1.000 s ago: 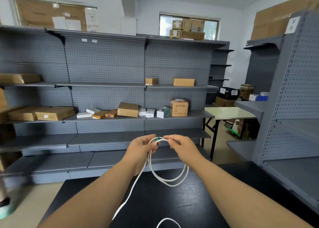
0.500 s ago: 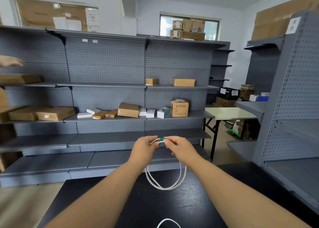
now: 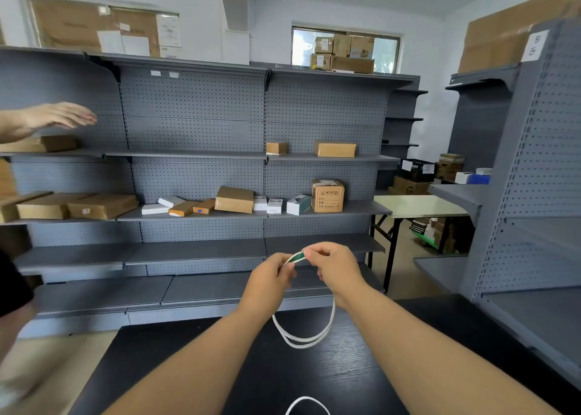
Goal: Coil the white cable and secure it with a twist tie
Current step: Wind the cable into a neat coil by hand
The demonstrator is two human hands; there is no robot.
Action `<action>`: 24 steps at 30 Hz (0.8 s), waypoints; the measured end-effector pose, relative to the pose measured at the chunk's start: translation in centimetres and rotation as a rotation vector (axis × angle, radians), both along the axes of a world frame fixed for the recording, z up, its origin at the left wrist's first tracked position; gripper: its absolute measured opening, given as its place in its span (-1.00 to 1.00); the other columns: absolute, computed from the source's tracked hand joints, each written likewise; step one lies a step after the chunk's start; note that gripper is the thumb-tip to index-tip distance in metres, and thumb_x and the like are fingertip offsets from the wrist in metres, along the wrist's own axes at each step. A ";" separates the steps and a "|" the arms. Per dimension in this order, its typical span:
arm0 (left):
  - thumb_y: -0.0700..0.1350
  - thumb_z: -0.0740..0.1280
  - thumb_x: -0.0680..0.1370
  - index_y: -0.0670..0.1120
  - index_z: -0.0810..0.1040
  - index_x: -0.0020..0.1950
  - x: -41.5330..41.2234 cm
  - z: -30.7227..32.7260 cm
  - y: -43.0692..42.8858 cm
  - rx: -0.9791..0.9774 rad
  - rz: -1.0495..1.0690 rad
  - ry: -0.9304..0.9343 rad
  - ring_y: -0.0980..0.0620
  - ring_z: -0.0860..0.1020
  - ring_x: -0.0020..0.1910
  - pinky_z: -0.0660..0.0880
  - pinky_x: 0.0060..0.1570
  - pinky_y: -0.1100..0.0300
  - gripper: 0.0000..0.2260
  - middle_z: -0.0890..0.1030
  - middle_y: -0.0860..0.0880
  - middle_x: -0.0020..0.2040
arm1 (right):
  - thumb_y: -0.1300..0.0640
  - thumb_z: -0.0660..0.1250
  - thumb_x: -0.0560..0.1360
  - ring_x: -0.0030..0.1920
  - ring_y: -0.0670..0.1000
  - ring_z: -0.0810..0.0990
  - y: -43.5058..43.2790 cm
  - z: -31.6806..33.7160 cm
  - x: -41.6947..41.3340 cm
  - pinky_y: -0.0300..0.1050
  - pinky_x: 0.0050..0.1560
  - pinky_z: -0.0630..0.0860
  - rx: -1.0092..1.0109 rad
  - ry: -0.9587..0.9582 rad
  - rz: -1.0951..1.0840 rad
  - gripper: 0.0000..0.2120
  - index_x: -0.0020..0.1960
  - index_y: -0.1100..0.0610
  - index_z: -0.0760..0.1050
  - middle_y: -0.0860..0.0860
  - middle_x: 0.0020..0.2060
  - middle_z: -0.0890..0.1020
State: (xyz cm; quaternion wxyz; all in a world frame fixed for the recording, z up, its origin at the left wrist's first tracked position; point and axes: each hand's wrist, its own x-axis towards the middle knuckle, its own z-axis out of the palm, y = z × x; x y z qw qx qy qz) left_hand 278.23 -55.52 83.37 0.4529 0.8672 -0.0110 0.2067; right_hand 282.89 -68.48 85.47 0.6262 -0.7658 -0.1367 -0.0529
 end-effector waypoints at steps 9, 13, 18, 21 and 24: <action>-0.08 0.14 0.63 -0.15 0.55 -0.06 0.0 0.0 0.5 0.146 0.153 -0.096 0.04 0.36 -0.33 0.22 -0.39 0.21 -0.76 0.43 -0.01 -0.34 | 0.12 0.22 0.57 -0.18 0.00 0.60 -0.8 0.2 0.3 -0.07 -0.08 0.54 -0.347 -0.165 -0.044 -0.89 0.02 0.06 0.52 -0.01 -0.12 0.61; -0.09 0.14 0.63 -0.19 0.55 -0.06 0.4 0.9 1.0 0.170 0.165 -0.081 -0.03 0.41 -0.27 0.21 -0.31 0.15 -0.74 0.46 -0.07 -0.29 | 0.06 0.18 0.59 0.29 0.09 0.43 -0.9 -0.1 0.6 -0.02 0.25 0.35 -0.714 -0.337 0.059 -0.55 0.45 0.08 0.22 0.06 0.33 0.44; -0.10 0.12 0.64 -0.22 0.52 -0.05 0.7 1.5 1.1 0.383 0.104 -0.038 -0.05 0.40 -0.25 0.18 -0.31 0.20 -0.74 0.40 -0.08 -0.28 | 0.06 0.18 0.59 0.32 0.08 0.37 -0.5 -0.3 1.0 0.00 0.24 0.36 -1.004 -0.573 0.063 -0.54 0.47 0.08 0.22 0.06 0.34 0.43; -0.10 0.13 0.64 -0.23 0.52 -0.06 0.7 1.4 1.1 0.407 0.069 -0.042 -0.03 0.37 -0.27 0.14 -0.33 0.21 -0.74 0.32 0.00 -0.34 | 0.05 0.17 0.59 0.14 0.13 0.52 -0.5 0.0 1.2 -0.01 0.07 0.45 -1.089 -0.606 0.024 -0.64 0.37 0.10 0.37 0.11 0.15 0.56; -0.10 0.12 0.64 -0.23 0.54 -0.03 0.7 1.4 1.1 0.367 0.045 -0.042 -0.04 0.40 -0.23 0.20 -0.29 0.19 -0.73 0.43 -0.09 -0.27 | 0.04 0.16 0.60 -0.05 0.14 0.56 -0.5 0.1 1.2 -0.05 -0.15 0.41 -1.117 -0.680 -0.013 -0.78 0.12 0.12 0.49 0.11 -0.07 0.60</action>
